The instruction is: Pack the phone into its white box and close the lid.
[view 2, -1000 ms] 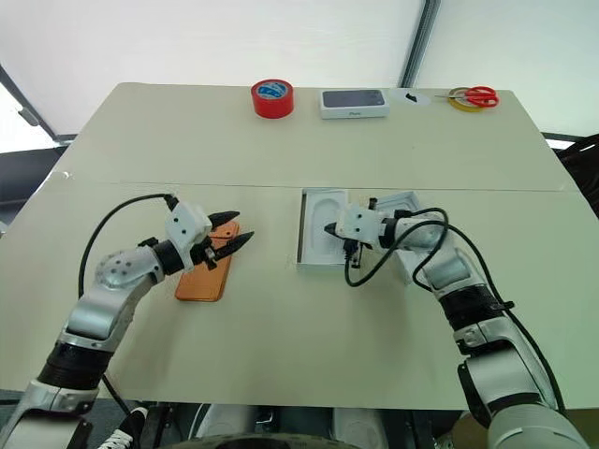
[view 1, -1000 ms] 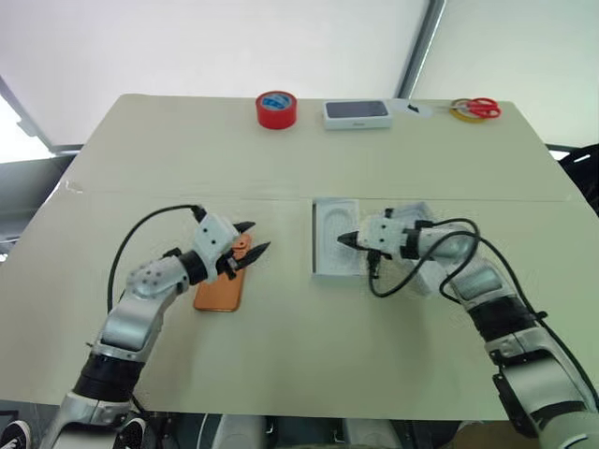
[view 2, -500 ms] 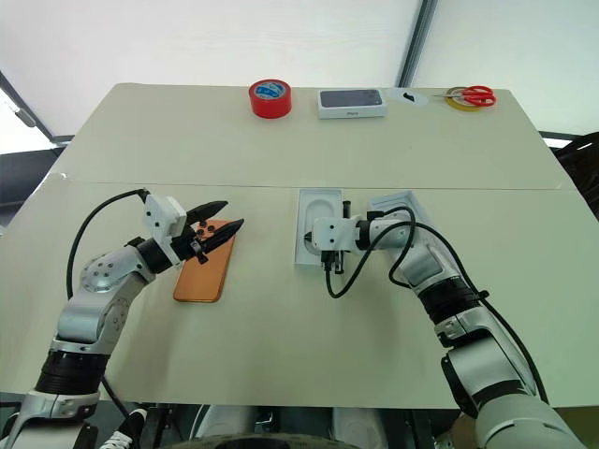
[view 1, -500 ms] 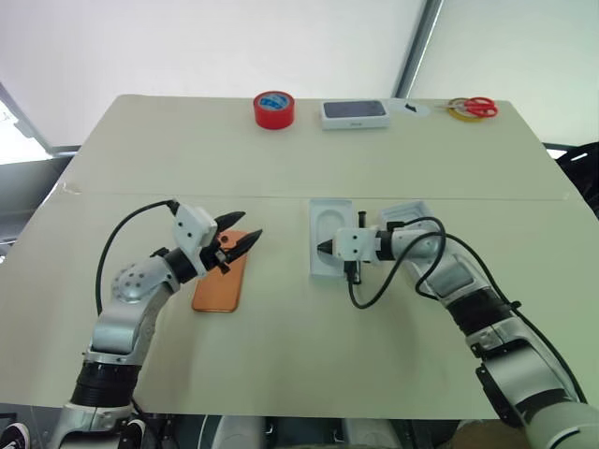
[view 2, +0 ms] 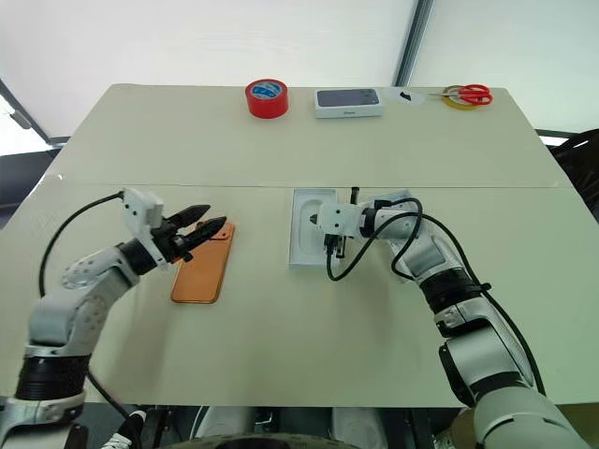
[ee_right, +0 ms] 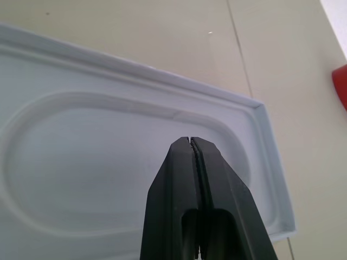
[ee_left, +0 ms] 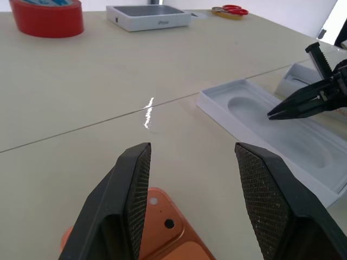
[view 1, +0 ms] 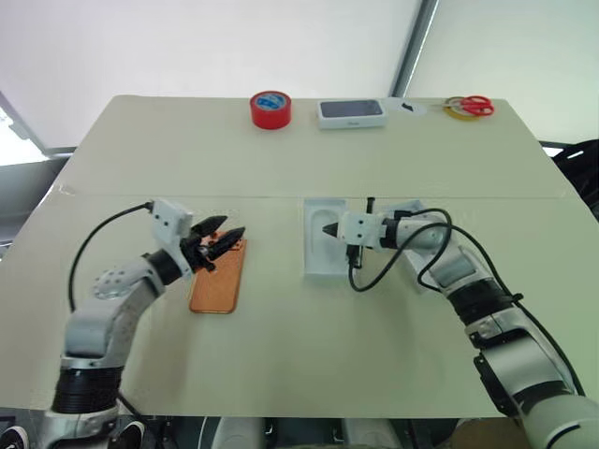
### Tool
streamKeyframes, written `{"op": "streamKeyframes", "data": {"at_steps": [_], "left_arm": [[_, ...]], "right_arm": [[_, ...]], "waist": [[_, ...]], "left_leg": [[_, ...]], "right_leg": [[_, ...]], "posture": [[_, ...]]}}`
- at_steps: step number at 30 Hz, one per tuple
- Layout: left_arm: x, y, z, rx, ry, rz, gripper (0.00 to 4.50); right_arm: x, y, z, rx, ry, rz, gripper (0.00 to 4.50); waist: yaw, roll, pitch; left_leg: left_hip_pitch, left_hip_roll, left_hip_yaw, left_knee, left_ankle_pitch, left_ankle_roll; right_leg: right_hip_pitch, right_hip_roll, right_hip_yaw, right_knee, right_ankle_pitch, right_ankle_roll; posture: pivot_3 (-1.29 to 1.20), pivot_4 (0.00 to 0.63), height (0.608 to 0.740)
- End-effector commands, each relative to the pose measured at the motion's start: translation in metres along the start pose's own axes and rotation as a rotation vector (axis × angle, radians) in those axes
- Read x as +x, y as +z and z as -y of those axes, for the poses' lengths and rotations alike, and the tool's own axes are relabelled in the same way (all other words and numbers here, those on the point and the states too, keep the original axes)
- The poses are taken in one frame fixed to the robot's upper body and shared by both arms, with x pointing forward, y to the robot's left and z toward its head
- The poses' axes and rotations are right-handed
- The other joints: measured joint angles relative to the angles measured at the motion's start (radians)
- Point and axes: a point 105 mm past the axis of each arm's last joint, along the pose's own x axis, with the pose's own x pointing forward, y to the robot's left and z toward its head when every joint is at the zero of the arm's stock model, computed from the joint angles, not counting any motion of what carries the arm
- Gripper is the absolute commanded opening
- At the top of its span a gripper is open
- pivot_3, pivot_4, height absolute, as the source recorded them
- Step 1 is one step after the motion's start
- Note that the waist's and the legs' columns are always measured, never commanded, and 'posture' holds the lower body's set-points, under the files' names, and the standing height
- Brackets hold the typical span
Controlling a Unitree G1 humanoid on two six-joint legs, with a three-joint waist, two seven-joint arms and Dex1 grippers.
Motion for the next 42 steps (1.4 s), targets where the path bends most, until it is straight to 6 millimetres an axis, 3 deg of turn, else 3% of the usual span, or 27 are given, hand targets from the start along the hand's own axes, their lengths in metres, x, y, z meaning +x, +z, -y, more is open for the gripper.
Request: {"op": "streamKeyframes", "data": {"at_steps": [1, 6, 10, 13, 22, 32, 38, 42], "left_arm": [[-0.037, 0.010, -0.013, -0.236, -0.004, -0.029, 2.59], [-0.081, -0.002, -0.026, -0.455, 0.029, -0.131, 2.59], [-0.094, -0.012, -0.029, -0.538, 0.043, -0.153, 2.59], [-0.096, -0.031, -0.034, -0.514, 0.084, -0.230, 2.59], [-0.068, -0.054, -0.035, -0.501, 0.054, -0.269, 2.59], [-0.040, -0.084, -0.017, -0.487, -0.015, -0.407, 2.59], [-0.033, -0.079, -0.009, -0.557, -0.054, -0.394, 2.59], [-0.015, -0.072, 0.009, -0.619, -0.129, -0.365, 2.59]], "right_arm": [[0.009, 0.052, 0.011, 0.068, -0.039, 0.197, 0.03], [0.033, 0.088, -0.022, 0.103, 0.076, 0.269, 0.03], [0.046, 0.090, -0.052, 0.041, 0.211, 0.210, 0.03], [0.054, 0.082, -0.070, -0.022, 0.311, 0.131, 0.03], [0.082, 0.086, -0.080, -0.018, 0.334, 0.068, 0.03], [0.092, 0.078, -0.078, -0.033, 0.299, 0.016, 0.03], [0.092, 0.082, -0.079, -0.020, 0.297, 0.031, 0.03], [0.093, 0.081, -0.080, -0.027, 0.298, 0.028, 0.03]], "waist": [[-0.015, 0.000, 0.000], [-0.024, 0.000, 0.000], [-0.012, -0.001, 0.000], [-0.013, -0.002, -0.001], [-0.025, -0.003, -0.001], [-0.012, -0.001, -0.005], [-0.004, 0.001, -0.008], [0.004, 0.002, -0.008]], "left_leg": [[0.000, 0.001, 0.000, 0.000, 0.000, 0.000], [0.000, 0.001, -0.002, -0.003, 0.000, -0.001], [0.000, -0.002, -0.003, -0.003, 0.000, -0.001], [0.000, -0.002, -0.003, -0.003, 0.000, -0.001], [0.000, -0.002, -0.002, -0.010, 0.002, -0.005], [0.001, -0.004, -0.002, -0.010, 0.003, -0.005], [0.003, -0.005, -0.002, -0.010, 0.002, -0.005], [0.003, -0.006, -0.003, -0.010, 0.002, -0.004]], "right_leg": [[0.000, 0.000, 0.000, 0.000, 0.000, 0.000], [-0.001, 0.001, -0.001, 0.000, 0.000, 0.000], [0.000, -0.002, -0.001, 0.000, 0.000, 0.000], [-0.001, -0.003, -0.001, 0.000, 0.000, -0.001], [-0.005, -0.003, -0.001, -0.001, 0.000, -0.001], [-0.003, -0.004, -0.001, 0.000, 0.000, -0.001], [-0.001, -0.005, -0.002, 0.000, 0.000, -0.001], [-0.001, -0.006, -0.002, 0.000, 0.000, -0.001]], "posture": [[0.00, 0.150, 0.740], [0.00, 0.150, 0.740], [0.00, 0.150, 0.740], [0.00, 0.150, 0.740], [0.00, 0.150, 0.740], [0.00, 0.150, 0.740], [0.00, 0.150, 0.740], [0.00, 0.150, 0.740]]}}
